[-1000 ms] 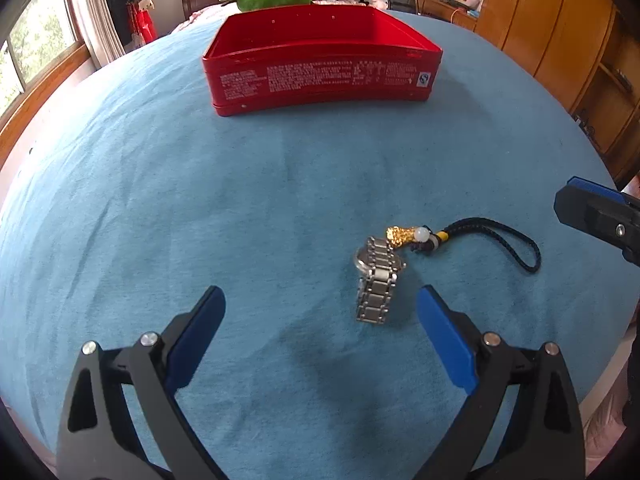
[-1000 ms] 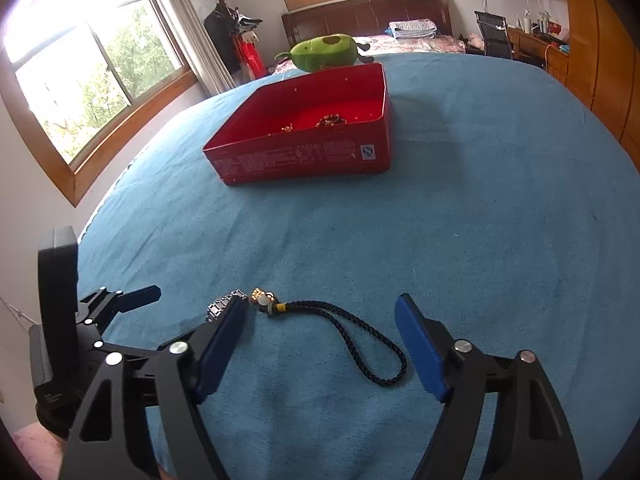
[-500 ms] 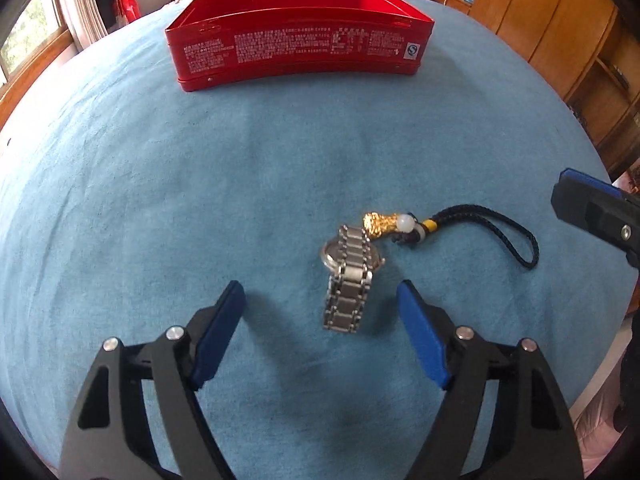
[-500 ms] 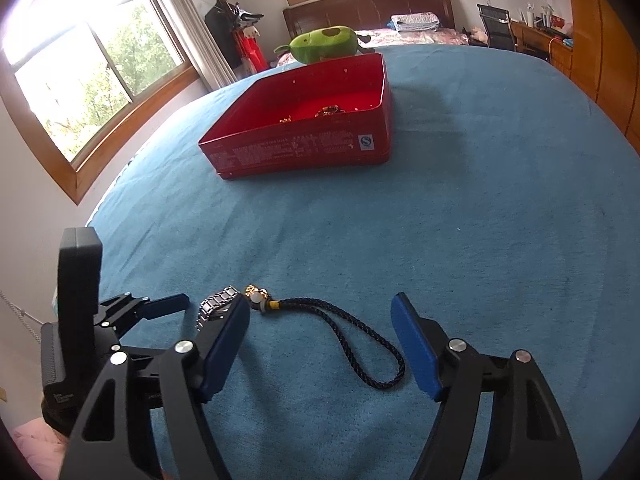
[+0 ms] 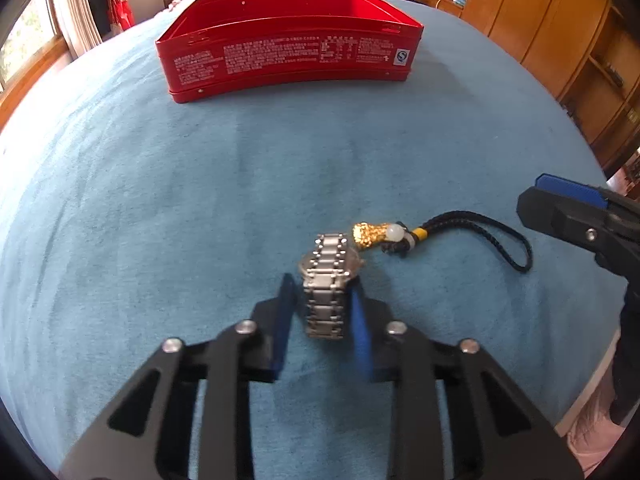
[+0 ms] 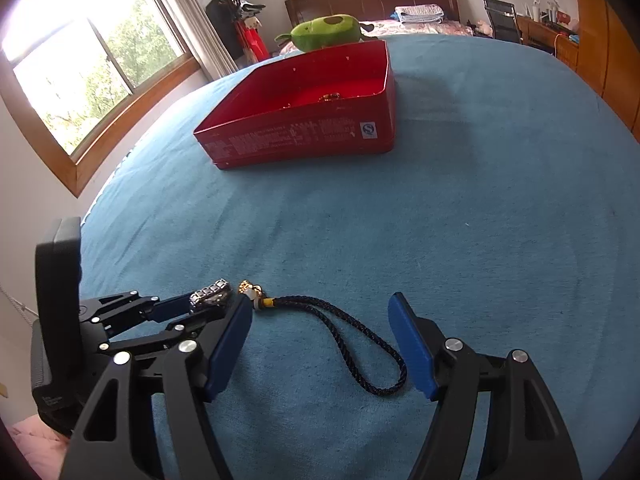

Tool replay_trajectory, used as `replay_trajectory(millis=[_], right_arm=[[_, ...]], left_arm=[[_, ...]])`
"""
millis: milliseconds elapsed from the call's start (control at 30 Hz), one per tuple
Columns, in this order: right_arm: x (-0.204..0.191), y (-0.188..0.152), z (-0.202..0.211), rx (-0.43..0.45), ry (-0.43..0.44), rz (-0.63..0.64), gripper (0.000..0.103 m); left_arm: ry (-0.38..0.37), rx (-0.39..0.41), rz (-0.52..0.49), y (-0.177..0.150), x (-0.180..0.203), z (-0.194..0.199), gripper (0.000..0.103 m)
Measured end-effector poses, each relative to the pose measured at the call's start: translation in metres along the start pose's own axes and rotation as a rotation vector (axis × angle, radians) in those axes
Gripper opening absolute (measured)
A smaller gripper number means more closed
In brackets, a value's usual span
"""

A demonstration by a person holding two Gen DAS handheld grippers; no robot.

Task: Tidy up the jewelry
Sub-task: 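Grasp the silver watch with the left tool while the right tool grasps the corded gold pendant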

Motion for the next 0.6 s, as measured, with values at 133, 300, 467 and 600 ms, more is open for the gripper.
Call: replay_trajectory(millis=[133, 300, 467, 600], right_arm=[[-0.001, 0.001, -0.001, -0.007, -0.006, 0.021, 0.071], [-0.014, -0.001, -0.012, -0.064, 0.039, 0.09, 0.055], [-0.037, -0.006, -0.034, -0.16, 0.078, 0.223, 0.04], [-0.055, -0.009, -0.048, -0.206, 0.081, 0.331, 0.037]], left_arm=[[-0.065, -0.003, 0.039, 0.0, -0.005, 0.0, 0.015], [-0.064, 0.016, 0.073, -0.005, -0.02, 0.008, 0.014], [0.031, 0.055, 0.103, -0.002, -0.047, 0.02, 0.014], [0.061, 0.056, 0.132, -0.002, -0.062, 0.023, 0.014]])
Point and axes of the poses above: each gripper's, at about its wrist camera, not at the fingertips, and z roughly against the way its jaws point, x to its right, y to its top, the point moved 4 cm from there along -z, roughly the way its jaws point, and after that the axes turned 7 degrees about -z, right-handed, at the moved point
